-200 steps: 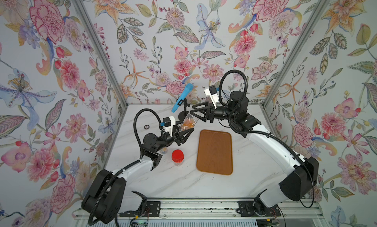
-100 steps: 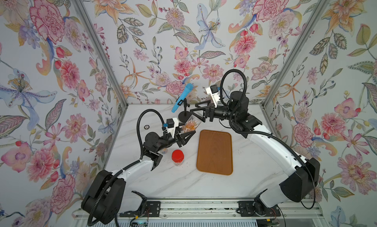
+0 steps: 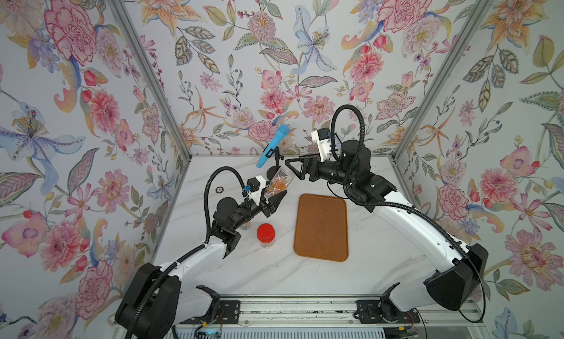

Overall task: Pour the candies out of the jar
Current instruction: Unscrew the lid from the jar.

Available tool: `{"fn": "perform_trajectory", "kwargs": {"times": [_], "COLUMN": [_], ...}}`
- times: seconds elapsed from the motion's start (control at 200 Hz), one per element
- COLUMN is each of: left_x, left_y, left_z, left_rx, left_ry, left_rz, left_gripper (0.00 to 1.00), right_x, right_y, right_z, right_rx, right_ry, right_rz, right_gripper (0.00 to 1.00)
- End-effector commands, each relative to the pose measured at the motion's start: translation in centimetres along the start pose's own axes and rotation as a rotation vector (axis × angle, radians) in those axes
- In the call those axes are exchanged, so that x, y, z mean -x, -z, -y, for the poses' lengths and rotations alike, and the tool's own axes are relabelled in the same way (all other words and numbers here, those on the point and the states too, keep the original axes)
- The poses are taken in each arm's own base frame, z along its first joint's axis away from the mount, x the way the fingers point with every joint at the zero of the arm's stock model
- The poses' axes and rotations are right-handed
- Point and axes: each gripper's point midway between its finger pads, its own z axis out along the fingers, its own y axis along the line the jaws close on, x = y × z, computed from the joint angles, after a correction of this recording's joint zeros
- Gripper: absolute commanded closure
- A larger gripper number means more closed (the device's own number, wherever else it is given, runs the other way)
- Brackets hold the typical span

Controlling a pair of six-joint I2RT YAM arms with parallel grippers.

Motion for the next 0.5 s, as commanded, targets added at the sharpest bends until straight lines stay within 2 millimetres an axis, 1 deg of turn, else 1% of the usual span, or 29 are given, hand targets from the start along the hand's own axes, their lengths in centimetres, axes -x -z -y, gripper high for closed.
{"fn": "perform_trajectory", "kwargs": {"times": [0.0, 0.09, 0.2, 0.325, 0.445, 0.495], "left_x": [1.1, 0.9, 0.8, 0.9, 1.0, 1.0], "left_y": [0.3, 0.4, 0.6, 0.8, 0.7, 0.7], "left_z": [-0.4, -0.4, -0.4, -0.4, -0.2, -0.1], "left_rx": [0.054, 0.063, 0.073, 0.081, 0.075, 0.075], "left_ry": [-0.072, -0.082, -0.093, -0.101, -0.101, -0.102], "left_rz": [0.031, 0.022, 0.015, 0.018, 0.021, 0.021], "left_gripper": [1.00, 1.00, 1.00, 1.00, 1.00, 1.00], "right_x": [-0.1, -0.4, -0.8, -0.7, -0.6, -0.6], "right_y": [-1.4, -2.3, -2.9, -2.8, -2.8, -2.7], "right_z": [-0.2, -0.5, -0.1, -0.1, -0.3, -0.3], "right_rx": [-0.004, 0.000, -0.018, -0.020, -0.017, -0.016], "right_ry": [-0.065, -0.070, -0.082, -0.090, -0.094, -0.095], "right_rz": [0.002, -0.008, -0.014, 0.003, 0.014, 0.018], "right_gripper": [0.16, 0.18, 0.22, 0.30, 0.31, 0.36]}}
